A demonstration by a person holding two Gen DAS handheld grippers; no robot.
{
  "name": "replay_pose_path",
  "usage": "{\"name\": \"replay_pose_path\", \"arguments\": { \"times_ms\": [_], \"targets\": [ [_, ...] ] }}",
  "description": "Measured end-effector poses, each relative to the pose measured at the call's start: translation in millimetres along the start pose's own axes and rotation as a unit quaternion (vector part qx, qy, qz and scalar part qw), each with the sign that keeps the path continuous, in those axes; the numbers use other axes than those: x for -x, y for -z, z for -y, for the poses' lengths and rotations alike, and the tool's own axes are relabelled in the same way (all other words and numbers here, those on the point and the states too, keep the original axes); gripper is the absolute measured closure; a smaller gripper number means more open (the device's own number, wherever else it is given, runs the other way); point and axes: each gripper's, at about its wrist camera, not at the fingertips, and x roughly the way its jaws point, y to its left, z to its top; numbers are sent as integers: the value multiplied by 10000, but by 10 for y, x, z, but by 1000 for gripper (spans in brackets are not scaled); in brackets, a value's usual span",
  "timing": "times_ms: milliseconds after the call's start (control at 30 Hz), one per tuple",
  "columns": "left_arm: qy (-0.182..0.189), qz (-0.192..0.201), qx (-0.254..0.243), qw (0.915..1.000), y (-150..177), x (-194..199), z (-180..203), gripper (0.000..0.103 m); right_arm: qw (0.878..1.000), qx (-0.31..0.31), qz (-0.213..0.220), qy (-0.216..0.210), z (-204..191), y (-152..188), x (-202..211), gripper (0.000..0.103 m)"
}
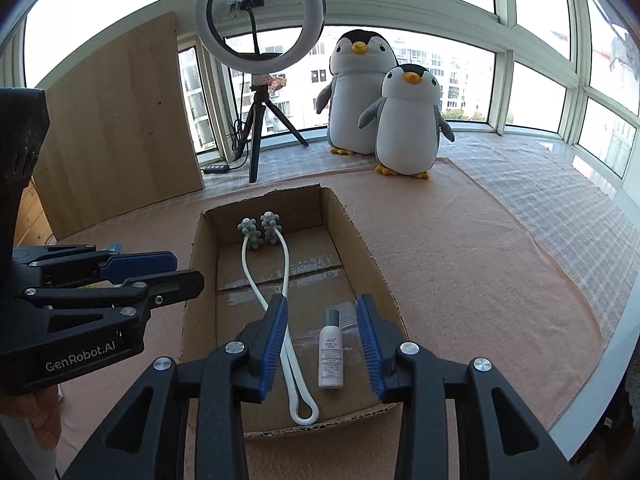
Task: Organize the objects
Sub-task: 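Lower the bottle and tape measure cord into the box and open both tools, then close the left tool on the dotted tissue pack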
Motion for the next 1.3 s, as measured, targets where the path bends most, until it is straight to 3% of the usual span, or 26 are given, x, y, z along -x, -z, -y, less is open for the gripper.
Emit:
{"name": "replay_pose_path", "arguments": {
  "times_ms": [133,467,667,833,967,1033,1133,1267,1300],
  "targets": [
    [-195,138,176,9996,43,140,-204,37,10000,69,14,12,-42,-50,11,70],
    [-764,248,837,9933,503,650,-907,22,9986,440,-26,-293,-491,-48,4,70],
    [-1196,293,1326,9835,956,1068,-1386,17,9933,883,-184,-719,-968,47,3,69],
    [-1658,370,1850,9679,1483,1471,-1865,10,9810,1366,-508,-1280,-1445,216,-63,60],
    [-2075,469,2160,9529,2034,1777,-2228,7,9627,1860,-820,-1783,-1904,417,-156,50],
    [-2204,490,2158,9500,2313,1909,-2362,5,9500,2185,-999,-1995,-2140,520,-219,45],
    [-2237,489,1999,9527,2674,2031,-2466,2,9218,2877,-1180,-2314,-2492,683,-277,37],
    [-1922,474,1664,9660,3030,2017,-2440,2,8698,4097,-1272,-2438,-2895,942,-314,35],
    [-1831,496,1532,9698,3084,1978,-2404,2,8617,4310,-1232,-2377,-2949,980,-332,35]
  ]
}}
